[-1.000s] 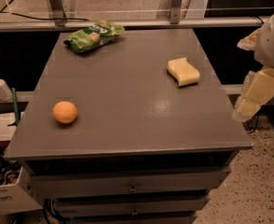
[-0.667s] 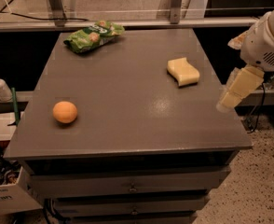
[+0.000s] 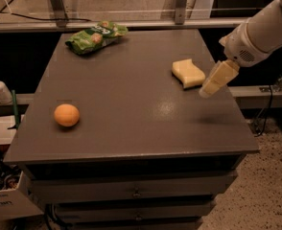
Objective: Pick sponge
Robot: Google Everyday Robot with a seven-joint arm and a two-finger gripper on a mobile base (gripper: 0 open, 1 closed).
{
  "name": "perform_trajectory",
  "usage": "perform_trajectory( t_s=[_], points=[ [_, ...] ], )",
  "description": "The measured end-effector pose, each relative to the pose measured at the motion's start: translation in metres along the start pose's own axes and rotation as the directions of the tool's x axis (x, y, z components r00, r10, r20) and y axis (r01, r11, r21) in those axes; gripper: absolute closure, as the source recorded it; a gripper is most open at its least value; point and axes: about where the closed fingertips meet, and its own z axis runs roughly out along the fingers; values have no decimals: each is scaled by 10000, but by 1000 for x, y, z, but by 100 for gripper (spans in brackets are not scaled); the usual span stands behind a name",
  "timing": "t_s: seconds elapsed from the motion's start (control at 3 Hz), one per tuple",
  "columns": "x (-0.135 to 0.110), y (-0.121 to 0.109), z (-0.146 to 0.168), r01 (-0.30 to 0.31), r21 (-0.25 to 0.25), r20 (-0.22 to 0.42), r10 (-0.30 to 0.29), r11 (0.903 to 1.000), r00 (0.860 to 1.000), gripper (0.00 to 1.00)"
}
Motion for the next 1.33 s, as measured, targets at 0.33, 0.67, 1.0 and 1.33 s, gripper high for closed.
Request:
perform_trajectory(
  t_s=[0.33, 0.67, 1.0, 1.33],
  points=[
    [-5, -15, 36, -408, -145, 374, 413, 9991, 9984, 0],
    [-7, -20, 62, -722, -342, 626, 742, 9968, 9953, 0],
    [-8, -24, 77, -931, -455, 752, 963, 9946, 9925, 0],
    [-6, -25, 88, -1060, -541, 773, 1100, 9929, 9909, 17]
  ],
)
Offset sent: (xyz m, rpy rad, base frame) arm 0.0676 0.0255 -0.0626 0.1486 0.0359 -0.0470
